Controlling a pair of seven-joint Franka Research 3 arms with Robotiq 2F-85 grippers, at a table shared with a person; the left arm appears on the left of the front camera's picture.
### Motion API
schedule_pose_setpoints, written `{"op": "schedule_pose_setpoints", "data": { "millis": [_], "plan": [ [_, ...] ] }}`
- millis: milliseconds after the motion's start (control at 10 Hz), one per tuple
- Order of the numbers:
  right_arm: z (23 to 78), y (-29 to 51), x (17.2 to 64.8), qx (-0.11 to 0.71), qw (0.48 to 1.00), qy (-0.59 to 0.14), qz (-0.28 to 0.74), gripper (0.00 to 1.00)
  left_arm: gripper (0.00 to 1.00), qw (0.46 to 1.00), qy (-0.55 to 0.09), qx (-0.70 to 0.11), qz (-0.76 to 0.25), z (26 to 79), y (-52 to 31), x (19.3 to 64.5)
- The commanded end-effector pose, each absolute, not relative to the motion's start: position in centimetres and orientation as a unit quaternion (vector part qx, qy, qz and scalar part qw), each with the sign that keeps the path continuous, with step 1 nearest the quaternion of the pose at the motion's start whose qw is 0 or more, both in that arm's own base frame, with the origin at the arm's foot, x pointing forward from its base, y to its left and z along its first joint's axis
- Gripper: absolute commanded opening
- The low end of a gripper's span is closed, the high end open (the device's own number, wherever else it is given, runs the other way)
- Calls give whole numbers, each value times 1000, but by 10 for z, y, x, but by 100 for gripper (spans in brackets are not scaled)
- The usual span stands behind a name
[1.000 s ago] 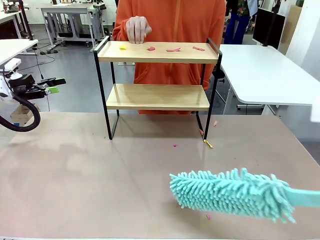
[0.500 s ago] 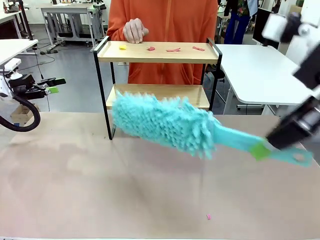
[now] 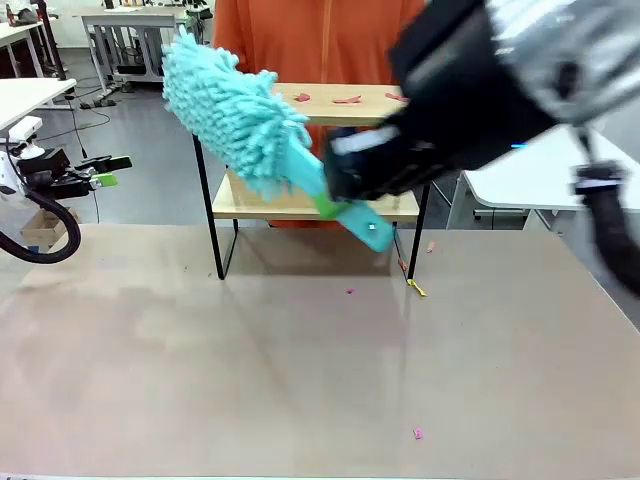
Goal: Clean the shelf.
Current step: Clean the specific section of the Shelf indicated by the human with the Duster.
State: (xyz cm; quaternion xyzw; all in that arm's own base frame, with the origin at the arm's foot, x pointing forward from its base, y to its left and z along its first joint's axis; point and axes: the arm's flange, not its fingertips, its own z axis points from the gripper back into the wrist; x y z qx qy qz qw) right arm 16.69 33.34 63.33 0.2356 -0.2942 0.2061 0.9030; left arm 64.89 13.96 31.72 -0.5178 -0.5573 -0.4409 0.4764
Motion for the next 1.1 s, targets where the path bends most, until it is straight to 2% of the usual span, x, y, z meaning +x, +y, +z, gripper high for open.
{"op": "schedule_pose_setpoints", "data": {
  "millis": [0,100,200,800,1000],
  "plan": [
    [643,353,209,261,900,-310,158,13,100,473,-557,-515,-447,320,140,648],
    [642,344,218,275,894,-319,156,13,100,473,-557,-515,-447,320,140,648],
    [634,346,188,250,902,-300,185,13,100,473,-557,-515,-447,320,140,648],
    [633,352,187,249,900,-299,197,13,100,473,-557,-515,-447,320,140,648],
    [670,394,213,195,911,-329,155,13,100,473,-557,-515,-447,320,140,648]
  ]
}}
